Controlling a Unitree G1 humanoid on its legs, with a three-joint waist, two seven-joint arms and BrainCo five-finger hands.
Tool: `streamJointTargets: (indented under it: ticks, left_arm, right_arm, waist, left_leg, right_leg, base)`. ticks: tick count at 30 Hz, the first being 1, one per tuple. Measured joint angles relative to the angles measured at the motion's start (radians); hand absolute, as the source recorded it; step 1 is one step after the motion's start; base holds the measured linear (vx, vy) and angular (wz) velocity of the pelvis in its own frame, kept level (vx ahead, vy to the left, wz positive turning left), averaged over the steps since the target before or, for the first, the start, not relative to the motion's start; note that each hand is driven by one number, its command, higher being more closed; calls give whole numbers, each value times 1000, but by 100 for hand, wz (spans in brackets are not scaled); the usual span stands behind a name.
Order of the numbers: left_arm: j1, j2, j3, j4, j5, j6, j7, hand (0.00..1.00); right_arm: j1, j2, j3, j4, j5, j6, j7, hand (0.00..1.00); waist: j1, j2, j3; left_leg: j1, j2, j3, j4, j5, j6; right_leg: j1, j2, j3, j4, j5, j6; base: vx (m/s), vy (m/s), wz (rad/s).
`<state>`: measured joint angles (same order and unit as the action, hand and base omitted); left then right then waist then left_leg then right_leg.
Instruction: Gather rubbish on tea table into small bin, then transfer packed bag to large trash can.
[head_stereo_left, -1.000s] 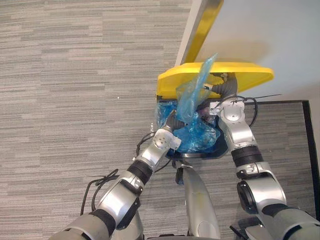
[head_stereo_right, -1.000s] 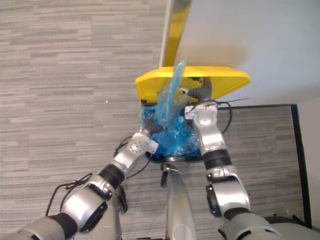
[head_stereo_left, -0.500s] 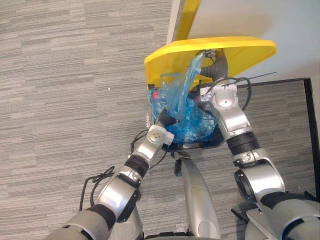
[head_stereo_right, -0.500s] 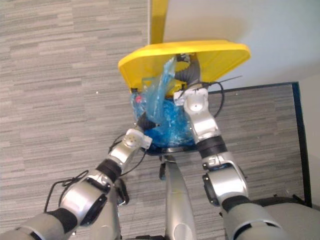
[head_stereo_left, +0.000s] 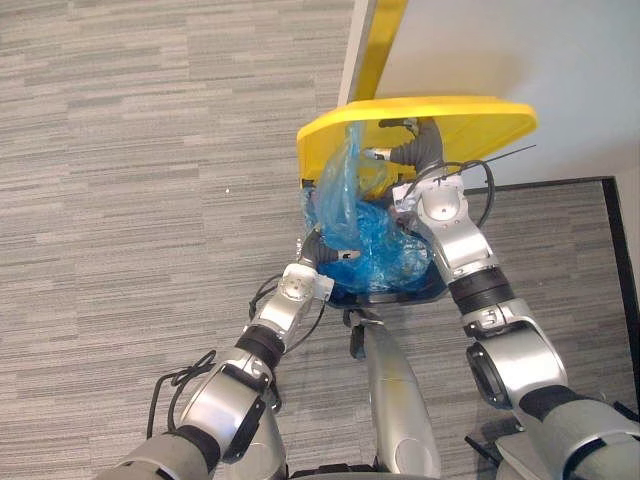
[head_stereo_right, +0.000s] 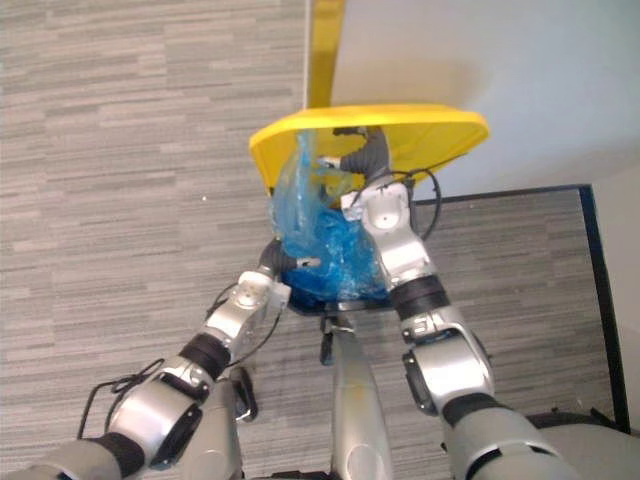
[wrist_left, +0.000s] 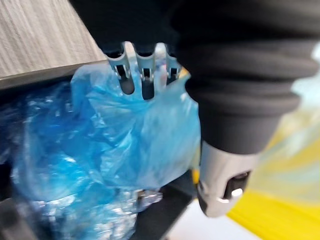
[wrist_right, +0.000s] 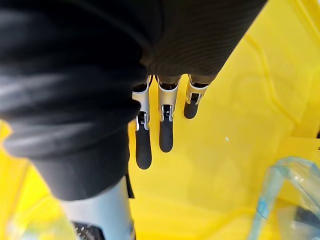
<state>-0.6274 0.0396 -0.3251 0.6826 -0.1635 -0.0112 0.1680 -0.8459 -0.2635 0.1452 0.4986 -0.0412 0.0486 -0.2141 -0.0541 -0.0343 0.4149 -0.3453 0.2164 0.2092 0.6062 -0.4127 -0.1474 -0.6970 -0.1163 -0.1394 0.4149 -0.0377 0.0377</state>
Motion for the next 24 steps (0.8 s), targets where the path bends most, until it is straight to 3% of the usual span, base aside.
streamJointTargets:
  ticks: [7, 11, 15, 21, 24]
  left_arm:
    - [99, 57, 35, -122, -34, -22, -16, 0]
    - [214, 81, 115, -164, -37, -24, -19, 0]
    - [348, 128, 211, -186, -39, -23, -28, 0]
    - [496, 135, 338, -119, -46, -19, -60, 0]
    - [540, 101, 390, -22, -32, -8, -63, 0]
  right_arm:
    - [149, -4, -26, -2, -38, 0, 15, 0]
    - [250, -9, -71, -13, -40, 1, 22, 0]
    - [347, -14, -103, -28, -50, 0, 35, 0]
    - [472, -14, -104, -96, -76, -2, 59, 0]
    - [510, -2, -108, -96, -78, -2, 75, 0]
  waist:
    - [32, 12, -6]
    - [49, 39, -22]
    - [68, 41, -25]
    - [89, 43, -52]
    - [93, 42, -74]
  left_leg:
    - [22, -18, -29, -28, 25, 2]
    - [41, -21, -46, -34, 30, 8]
    - [89, -31, -58, -67, 35, 22]
    - [145, -31, -65, -81, 41, 27]
    - [183, -39, -59, -80, 40, 29]
  right_leg:
    - [36, -23, -25, -2, -4, -5]
    - [66, -33, -43, -2, -11, -3]
    - [106, -43, -51, 2, -22, -5]
    - [144, -44, -55, 31, -46, 7]
    - [177, -54, -51, 40, -53, 11]
  base:
    - [0, -16, 15]
    - [6, -17, 13]
    - [-9, -30, 11]
    - [19, -42, 1]
    - [-6, 2, -3]
